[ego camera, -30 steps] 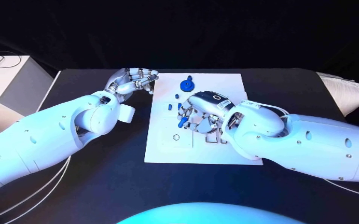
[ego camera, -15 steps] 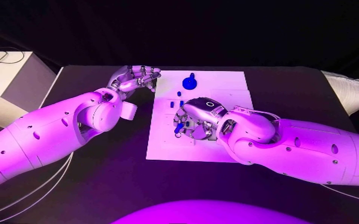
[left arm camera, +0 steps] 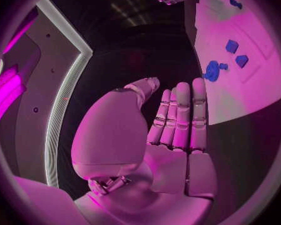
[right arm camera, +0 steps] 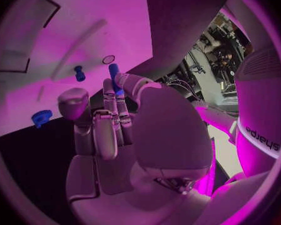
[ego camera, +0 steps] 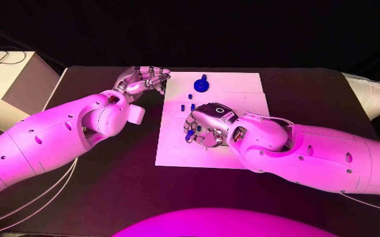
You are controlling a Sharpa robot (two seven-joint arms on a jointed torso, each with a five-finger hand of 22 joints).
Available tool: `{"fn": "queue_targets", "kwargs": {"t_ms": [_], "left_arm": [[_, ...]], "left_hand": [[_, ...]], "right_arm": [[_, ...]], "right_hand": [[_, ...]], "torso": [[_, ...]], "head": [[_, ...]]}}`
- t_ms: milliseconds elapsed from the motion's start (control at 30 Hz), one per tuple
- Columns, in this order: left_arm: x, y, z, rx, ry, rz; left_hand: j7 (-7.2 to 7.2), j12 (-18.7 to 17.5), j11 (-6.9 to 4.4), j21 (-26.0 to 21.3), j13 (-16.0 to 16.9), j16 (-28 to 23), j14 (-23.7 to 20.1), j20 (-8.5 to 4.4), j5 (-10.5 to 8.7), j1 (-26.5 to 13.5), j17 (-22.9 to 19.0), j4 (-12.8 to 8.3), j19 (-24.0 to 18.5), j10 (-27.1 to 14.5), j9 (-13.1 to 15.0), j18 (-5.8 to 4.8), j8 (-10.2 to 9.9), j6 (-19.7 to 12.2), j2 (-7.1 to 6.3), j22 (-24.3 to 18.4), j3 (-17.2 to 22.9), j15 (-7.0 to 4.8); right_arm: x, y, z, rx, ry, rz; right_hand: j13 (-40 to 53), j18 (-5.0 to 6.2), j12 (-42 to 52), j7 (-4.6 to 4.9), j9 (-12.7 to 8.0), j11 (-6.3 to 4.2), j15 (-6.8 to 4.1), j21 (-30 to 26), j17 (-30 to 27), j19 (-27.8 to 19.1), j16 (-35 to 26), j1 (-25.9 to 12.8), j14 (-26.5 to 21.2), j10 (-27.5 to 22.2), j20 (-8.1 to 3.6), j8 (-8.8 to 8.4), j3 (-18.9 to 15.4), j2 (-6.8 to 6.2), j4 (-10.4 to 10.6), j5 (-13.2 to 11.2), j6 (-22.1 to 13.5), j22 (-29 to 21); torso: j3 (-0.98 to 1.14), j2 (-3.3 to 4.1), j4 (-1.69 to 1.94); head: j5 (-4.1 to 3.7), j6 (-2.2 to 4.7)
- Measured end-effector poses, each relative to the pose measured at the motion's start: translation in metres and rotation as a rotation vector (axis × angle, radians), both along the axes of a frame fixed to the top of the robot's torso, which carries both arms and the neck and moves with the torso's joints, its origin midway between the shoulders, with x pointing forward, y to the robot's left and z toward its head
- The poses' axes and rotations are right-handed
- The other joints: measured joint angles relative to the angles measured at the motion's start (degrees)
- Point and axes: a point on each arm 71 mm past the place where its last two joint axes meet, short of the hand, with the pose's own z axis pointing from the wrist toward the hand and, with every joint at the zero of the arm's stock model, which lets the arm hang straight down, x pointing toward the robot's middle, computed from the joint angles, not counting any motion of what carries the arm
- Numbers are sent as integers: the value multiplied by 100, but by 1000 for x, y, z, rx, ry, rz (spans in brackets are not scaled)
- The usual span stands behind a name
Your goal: Assemble the parts on the task board
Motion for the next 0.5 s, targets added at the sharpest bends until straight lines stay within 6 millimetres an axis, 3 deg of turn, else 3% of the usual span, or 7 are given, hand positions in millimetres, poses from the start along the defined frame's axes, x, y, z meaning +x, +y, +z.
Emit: {"fn": "queue_targets", "kwargs": {"t_ms": [500], "left_arm": [[0,1,0,1,1,1]], "left_hand": [[0,0,0,0,0,0,0,0,0,0,0,0,0,0,-1,0,0,0,0,0,0,0]], "right_arm": [[0,0,-5,-50,1,1]], "right_hand": [[6,0,10,-5,0,0,0,0,5,0,0,28,0,0,0,25,-8,31,-7,-5,-5,10]], "torso": [[2,-3,-9]], "head": [[12,-39]]}}
